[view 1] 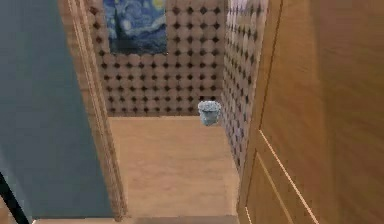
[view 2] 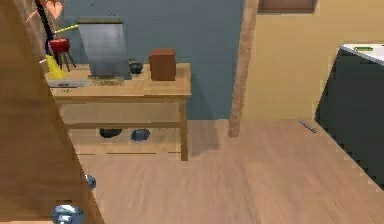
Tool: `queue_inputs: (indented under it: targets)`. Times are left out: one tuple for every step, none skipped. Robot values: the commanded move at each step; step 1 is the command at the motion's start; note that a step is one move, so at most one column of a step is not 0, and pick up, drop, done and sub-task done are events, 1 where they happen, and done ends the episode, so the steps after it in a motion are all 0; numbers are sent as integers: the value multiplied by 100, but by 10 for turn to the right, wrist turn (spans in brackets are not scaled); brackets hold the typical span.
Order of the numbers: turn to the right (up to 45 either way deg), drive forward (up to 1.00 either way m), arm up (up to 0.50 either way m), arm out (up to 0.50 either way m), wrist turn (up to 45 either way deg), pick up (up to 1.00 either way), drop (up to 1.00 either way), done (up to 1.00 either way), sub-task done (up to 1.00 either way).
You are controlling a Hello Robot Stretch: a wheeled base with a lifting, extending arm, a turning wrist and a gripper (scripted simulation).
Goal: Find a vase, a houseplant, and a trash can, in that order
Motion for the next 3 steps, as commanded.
queue_inputs:
  targets:
    - [0, 100, 0, 0, 0, 0, 0, 0, 0]
    - [150, 0, 0, 0, 0, 0, 0, 0, 0]
    - [0, 10, 0, 0, 0, 0, 0, 0, 0]
